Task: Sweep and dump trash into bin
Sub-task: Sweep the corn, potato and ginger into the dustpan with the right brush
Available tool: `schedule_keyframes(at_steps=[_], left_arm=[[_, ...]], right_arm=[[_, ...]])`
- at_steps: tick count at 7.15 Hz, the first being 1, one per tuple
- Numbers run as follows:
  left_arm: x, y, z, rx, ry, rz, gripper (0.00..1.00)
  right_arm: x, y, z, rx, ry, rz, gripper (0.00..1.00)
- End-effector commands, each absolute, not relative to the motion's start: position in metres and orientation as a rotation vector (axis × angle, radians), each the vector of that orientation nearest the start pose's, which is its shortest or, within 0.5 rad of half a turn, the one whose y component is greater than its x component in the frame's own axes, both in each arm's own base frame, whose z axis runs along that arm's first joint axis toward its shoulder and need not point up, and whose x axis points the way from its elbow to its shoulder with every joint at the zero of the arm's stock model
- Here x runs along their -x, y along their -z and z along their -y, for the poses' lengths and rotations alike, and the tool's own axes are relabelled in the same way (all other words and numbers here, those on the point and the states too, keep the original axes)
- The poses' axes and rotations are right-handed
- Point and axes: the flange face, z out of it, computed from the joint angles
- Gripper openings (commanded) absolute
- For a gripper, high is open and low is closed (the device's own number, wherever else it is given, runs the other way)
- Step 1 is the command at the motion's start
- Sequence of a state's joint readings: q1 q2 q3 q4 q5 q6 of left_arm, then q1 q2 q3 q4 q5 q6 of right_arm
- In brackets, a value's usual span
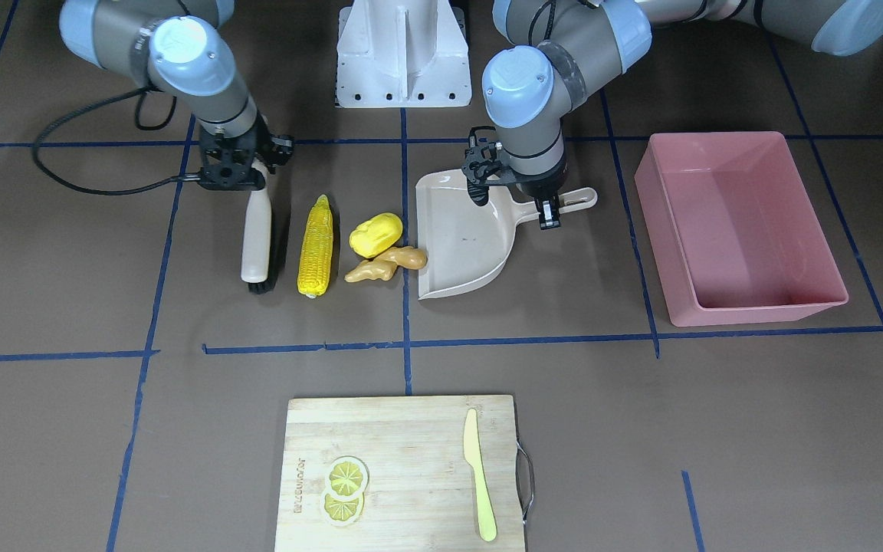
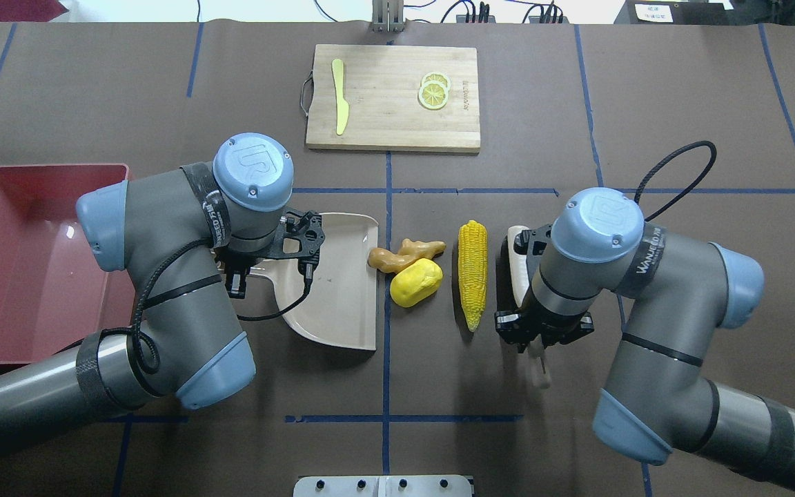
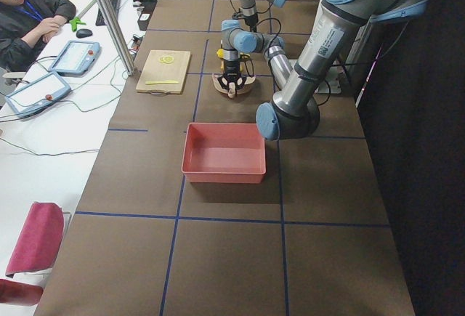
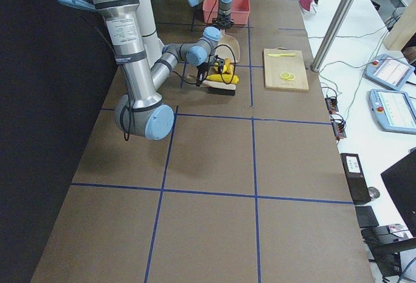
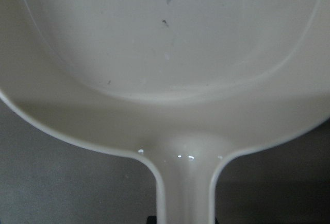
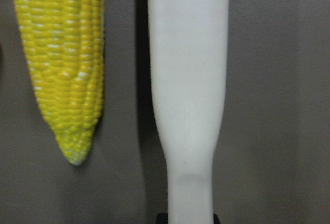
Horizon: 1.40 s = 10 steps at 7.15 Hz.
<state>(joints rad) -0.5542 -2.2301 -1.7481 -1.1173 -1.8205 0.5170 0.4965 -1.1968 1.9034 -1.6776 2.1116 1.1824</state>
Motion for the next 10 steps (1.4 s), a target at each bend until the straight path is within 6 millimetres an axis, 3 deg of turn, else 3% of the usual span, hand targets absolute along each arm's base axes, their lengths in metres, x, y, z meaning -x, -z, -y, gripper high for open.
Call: schedule_keyframes(at_steps=[1, 4, 7, 10], left_arm=[[-0.503, -0.254, 0.438, -0.342, -1.554, -0.371, 0.0], [-0.529, -0.235, 0.45, -0.329, -1.554, -0.37, 0.0], [-0.552, -0.218, 0.461, -0.314, -1.55, -0.368, 0.01], [-0.564, -0.214, 0.452, -0.332, -1.555, -0.386, 0.02]], right_arm=[[0.507, -0.291, 0.351, 0.23, 0.056, 0.769, 0.0], [0.537, -0.268, 0.348, 0.242, 0.048, 0.779, 0.0], [0.549, -0.235, 0.346, 0.236, 0.053, 0.818, 0.0], [0.558, -0.214, 0.344, 0.229, 0.068, 0.842, 0.0]])
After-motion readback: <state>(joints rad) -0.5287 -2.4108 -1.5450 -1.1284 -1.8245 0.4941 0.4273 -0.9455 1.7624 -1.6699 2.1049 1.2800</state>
